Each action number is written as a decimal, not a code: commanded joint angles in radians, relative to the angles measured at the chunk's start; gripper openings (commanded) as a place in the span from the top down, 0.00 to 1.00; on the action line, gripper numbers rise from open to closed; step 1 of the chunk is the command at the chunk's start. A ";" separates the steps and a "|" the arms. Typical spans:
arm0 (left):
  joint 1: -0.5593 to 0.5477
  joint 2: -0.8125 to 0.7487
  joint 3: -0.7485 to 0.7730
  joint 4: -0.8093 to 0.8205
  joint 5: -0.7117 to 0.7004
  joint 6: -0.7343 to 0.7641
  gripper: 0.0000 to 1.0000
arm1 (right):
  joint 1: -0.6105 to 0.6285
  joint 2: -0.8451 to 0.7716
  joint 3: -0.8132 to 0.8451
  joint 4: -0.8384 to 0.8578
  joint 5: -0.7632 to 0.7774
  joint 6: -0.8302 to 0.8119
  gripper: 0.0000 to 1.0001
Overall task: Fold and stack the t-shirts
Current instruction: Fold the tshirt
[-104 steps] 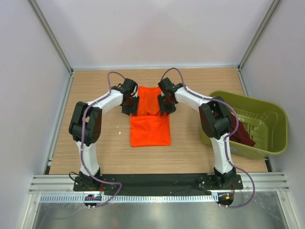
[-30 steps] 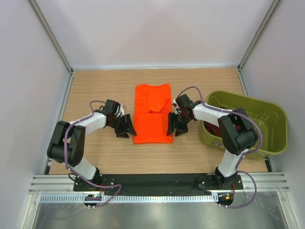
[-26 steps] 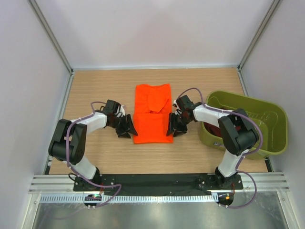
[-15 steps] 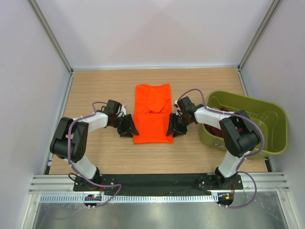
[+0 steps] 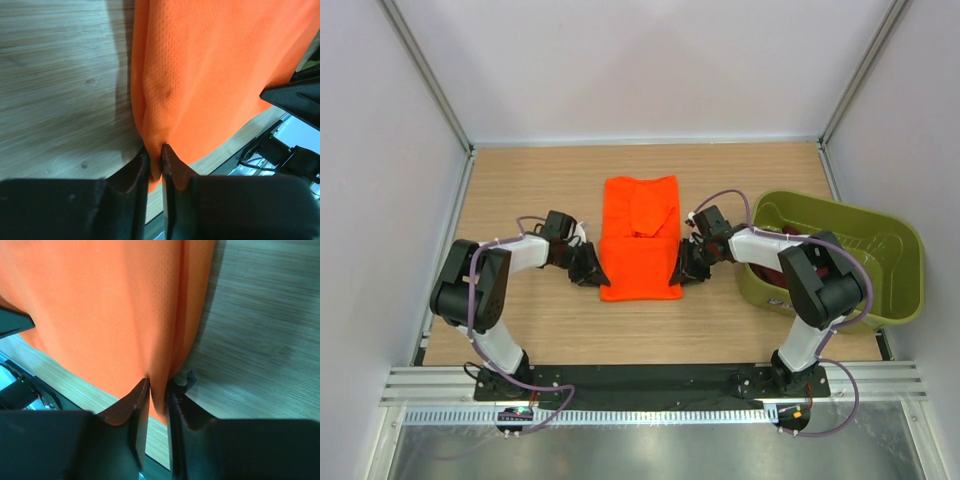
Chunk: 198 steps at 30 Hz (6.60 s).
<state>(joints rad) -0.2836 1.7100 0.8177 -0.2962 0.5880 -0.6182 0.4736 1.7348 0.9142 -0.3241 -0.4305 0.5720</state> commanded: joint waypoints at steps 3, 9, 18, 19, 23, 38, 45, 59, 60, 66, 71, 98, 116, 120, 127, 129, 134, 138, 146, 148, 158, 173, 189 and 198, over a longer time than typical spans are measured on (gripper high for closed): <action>-0.022 0.037 -0.032 0.074 -0.063 0.032 0.96 | 0.003 0.025 -0.037 0.075 0.019 0.019 0.88; -0.022 0.001 -0.040 0.080 -0.040 0.021 1.00 | 0.003 -0.001 -0.032 0.074 0.007 0.032 0.99; -0.046 -0.208 -0.153 -0.049 -0.082 -0.080 1.00 | 0.039 -0.156 -0.063 -0.047 -0.002 0.025 0.99; -0.060 -0.239 -0.164 -0.058 -0.083 -0.098 1.00 | 0.051 -0.171 -0.069 -0.058 -0.005 0.028 0.99; -0.094 -0.364 -0.198 -0.124 -0.080 -0.150 1.00 | 0.102 -0.265 -0.124 -0.110 -0.016 0.057 0.99; -0.120 -0.362 0.187 -0.408 -0.116 -0.175 1.00 | 0.050 -0.339 0.156 -0.332 -0.002 0.063 0.99; -0.063 -0.126 0.452 -0.468 -0.018 -0.193 1.00 | -0.072 -0.068 0.448 -0.513 -0.097 0.003 0.99; 0.044 0.241 0.811 -0.478 0.084 -0.143 0.99 | -0.187 0.282 0.793 -0.493 -0.223 0.065 0.99; 0.047 0.269 0.828 -0.478 0.096 -0.147 0.99 | -0.191 0.296 0.813 -0.500 -0.235 0.075 0.99; 0.060 0.353 0.938 -0.454 0.127 -0.153 0.98 | -0.224 0.377 0.903 -0.437 -0.284 0.181 0.97; 0.066 0.350 0.945 -0.455 0.121 -0.135 1.00 | -0.224 0.399 0.956 -0.472 -0.289 0.160 0.99; -0.092 -0.536 -0.051 -0.475 0.009 -0.248 1.00 | 0.051 -0.329 0.109 -0.529 -0.165 0.212 0.99; -0.112 -0.454 0.078 -0.485 0.045 -0.316 0.99 | 0.028 -0.308 0.126 -0.553 -0.188 0.230 0.99; -0.111 -0.336 0.150 -0.466 0.049 -0.299 0.99 | -0.025 -0.236 0.176 -0.569 -0.205 0.201 0.99; -0.075 -0.129 0.302 -0.442 0.085 -0.256 0.94 | -0.133 -0.088 0.285 -0.595 -0.249 0.126 0.96; -0.062 -0.075 0.342 -0.451 0.088 -0.233 0.94 | -0.147 -0.032 0.346 -0.595 -0.255 0.108 0.93; 0.012 0.126 0.506 -0.451 0.084 -0.189 0.85 | -0.165 0.257 0.573 -0.546 -0.269 0.052 0.79; 0.087 0.214 0.647 -0.475 0.032 -0.117 0.52 | -0.168 0.455 0.872 -0.526 -0.277 0.008 0.61; 0.176 0.125 0.698 -0.566 0.010 0.003 0.21 | -0.188 0.474 1.151 -0.740 0.004 -0.095 0.33; 0.170 0.042 0.635 -0.541 -0.023 0.018 0.23 | -0.179 0.406 1.086 -0.737 0.036 -0.110 0.30; 0.027 -0.070 0.477 -0.385 -0.112 0.150 0.32 | -0.063 0.230 0.807 -0.631 0.246 -0.276 0.33; 0.027 0.161 0.606 -0.317 -0.174 0.181 0.37 | -0.069 0.396 0.902 -0.437 0.244 -0.279 0.46; 0.027 0.241 0.647 -0.313 -0.128 0.161 0.58 | -0.070 0.479 0.934 -0.385 0.150 -0.199 0.57; 0.029 0.249 0.683 -0.328 -0.117 0.161 0.91 | -0.070 0.487 0.948 -0.362 0.113 -0.155 0.89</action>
<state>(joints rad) -0.2588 1.9747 1.4605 -0.6270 0.4469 -0.4637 0.4019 2.2311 1.8290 -0.7128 -0.2951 0.3874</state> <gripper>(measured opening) 0.111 0.164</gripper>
